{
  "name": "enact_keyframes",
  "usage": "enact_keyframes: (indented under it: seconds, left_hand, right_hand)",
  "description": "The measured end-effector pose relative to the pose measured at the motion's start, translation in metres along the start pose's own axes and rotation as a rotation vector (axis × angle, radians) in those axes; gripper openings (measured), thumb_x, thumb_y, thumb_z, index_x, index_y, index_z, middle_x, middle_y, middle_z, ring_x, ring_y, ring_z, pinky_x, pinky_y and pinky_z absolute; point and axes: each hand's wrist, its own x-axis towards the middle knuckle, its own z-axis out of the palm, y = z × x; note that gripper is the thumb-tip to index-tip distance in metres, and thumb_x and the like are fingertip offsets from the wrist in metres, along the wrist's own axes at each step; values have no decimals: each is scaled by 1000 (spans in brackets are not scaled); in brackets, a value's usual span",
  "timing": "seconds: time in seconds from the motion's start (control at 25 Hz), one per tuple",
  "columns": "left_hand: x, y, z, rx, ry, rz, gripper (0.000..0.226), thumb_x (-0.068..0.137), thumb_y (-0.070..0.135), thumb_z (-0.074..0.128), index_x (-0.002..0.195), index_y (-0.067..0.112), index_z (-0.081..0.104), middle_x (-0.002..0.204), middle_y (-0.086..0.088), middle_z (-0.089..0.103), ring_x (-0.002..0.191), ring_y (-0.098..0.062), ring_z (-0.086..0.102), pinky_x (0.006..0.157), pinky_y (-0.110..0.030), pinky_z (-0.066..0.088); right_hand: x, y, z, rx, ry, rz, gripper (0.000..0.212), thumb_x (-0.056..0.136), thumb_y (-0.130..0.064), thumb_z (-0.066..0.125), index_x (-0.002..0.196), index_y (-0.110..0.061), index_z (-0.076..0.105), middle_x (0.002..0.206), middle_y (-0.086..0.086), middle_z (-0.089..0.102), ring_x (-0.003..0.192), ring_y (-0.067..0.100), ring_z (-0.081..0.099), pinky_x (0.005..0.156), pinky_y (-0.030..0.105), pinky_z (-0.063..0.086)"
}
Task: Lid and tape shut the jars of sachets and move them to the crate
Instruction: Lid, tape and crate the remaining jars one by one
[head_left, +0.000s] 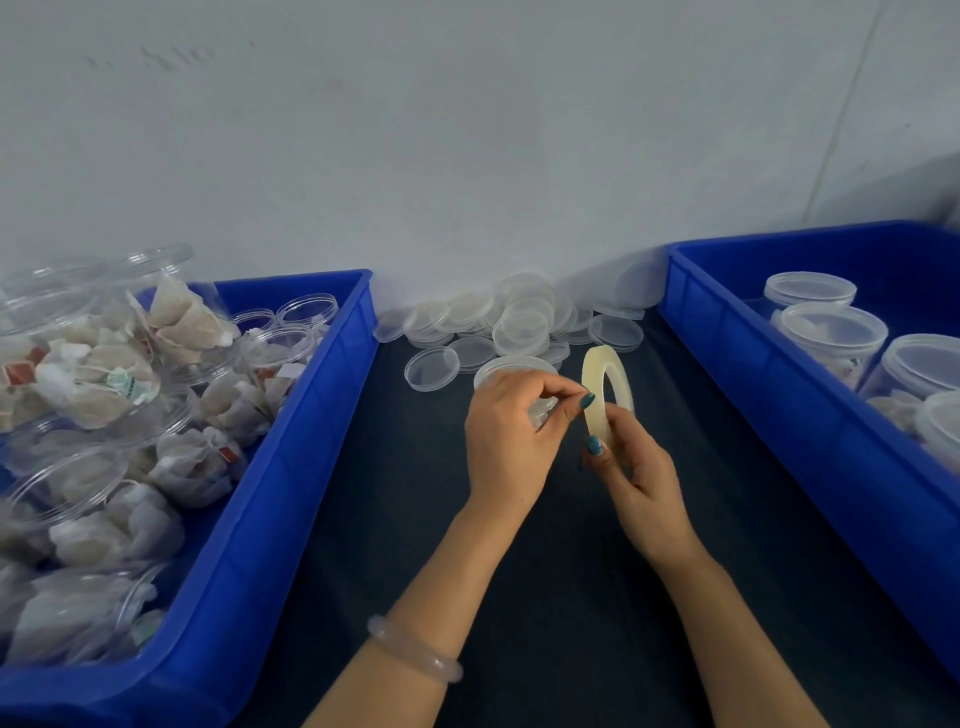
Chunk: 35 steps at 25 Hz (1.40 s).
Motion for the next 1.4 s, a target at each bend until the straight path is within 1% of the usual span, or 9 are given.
enact_keyframes:
  seconds: [0.16, 0.32, 0.56, 0.68, 0.72, 0.88, 1.0, 1.08, 1.4]
  left_hand:
    - [-5, -1, -10, 204, -92, 106, 16, 91, 31, 62, 92, 17, 69, 95, 7, 69, 96, -10, 58, 89, -26, 42]
    - [-28, 5, -23, 185, -106, 108, 16, 93, 31, 56, 92, 18, 66, 97, 10, 67, 96, -7, 56, 87, -21, 41]
    - [-45, 15, -26, -24, -28, -137, 15, 94, 27, 55, 95, 13, 61, 92, 9, 62, 84, -6, 59, 73, -24, 51]
    - [-44, 16, -25, -73, 2, -254, 6, 95, 21, 58, 95, 21, 53, 92, 6, 62, 87, -11, 63, 75, -29, 54]
    - [-44, 16, -26, -120, 11, -314, 12, 96, 17, 59, 95, 22, 48, 91, 4, 62, 88, -11, 65, 75, -29, 54]
    - [-37, 2, -39, -288, 176, -521, 23, 96, 6, 63, 92, 22, 46, 83, 5, 52, 75, 5, 58, 69, -11, 46]
    - [-34, -10, -50, -414, 259, -648, 21, 94, 9, 64, 94, 24, 48, 91, -7, 56, 81, 1, 59, 74, -10, 46]
    - [-36, -13, -52, -458, 293, -689, 20, 95, 11, 63, 95, 25, 49, 94, -9, 59, 86, -5, 64, 76, -7, 46]
    - [-34, -23, -43, -470, 381, -775, 20, 98, 7, 58, 93, 23, 48, 93, 1, 65, 84, 7, 68, 72, -2, 44]
  right_hand:
    - [-1, 13, -1, -415, 80, -61, 16, 99, -23, 56, 113, -20, 63, 80, -8, 62, 80, 12, 56, 93, 36, 40]
    - [-1, 10, -4, -531, 205, -91, 38, 100, -48, 40, 97, -23, 68, 72, -16, 54, 74, 3, 48, 92, 32, 32]
    - [0, 2, -1, -770, 315, -104, 38, 92, -54, 47, 76, -21, 58, 69, -16, 47, 68, 11, 49, 87, 39, 33]
    - [0, 1, 1, -880, 261, -89, 39, 94, -56, 40, 80, -22, 53, 74, -11, 51, 76, 17, 53, 88, 39, 29]
    - [-1, 1, 3, -908, 214, -80, 37, 95, -55, 35, 84, -23, 51, 80, -11, 50, 82, 17, 52, 89, 39, 26]
    - [1, 7, 0, -1009, 159, -28, 37, 94, -55, 29, 89, -25, 50, 88, -10, 48, 93, 19, 51, 89, 40, 23]
    - [6, 7, -5, -1071, 257, 45, 54, 96, -67, 28, 79, -24, 57, 82, -5, 55, 88, 22, 51, 84, 40, 23]
    - [9, 3, -5, -1076, 322, 54, 56, 90, -68, 33, 74, -21, 59, 79, -2, 55, 86, 23, 50, 80, 40, 22]
    - [21, -4, 6, -1037, 360, 54, 68, 90, -76, 28, 71, -19, 59, 76, -1, 56, 85, 23, 51, 78, 39, 21]
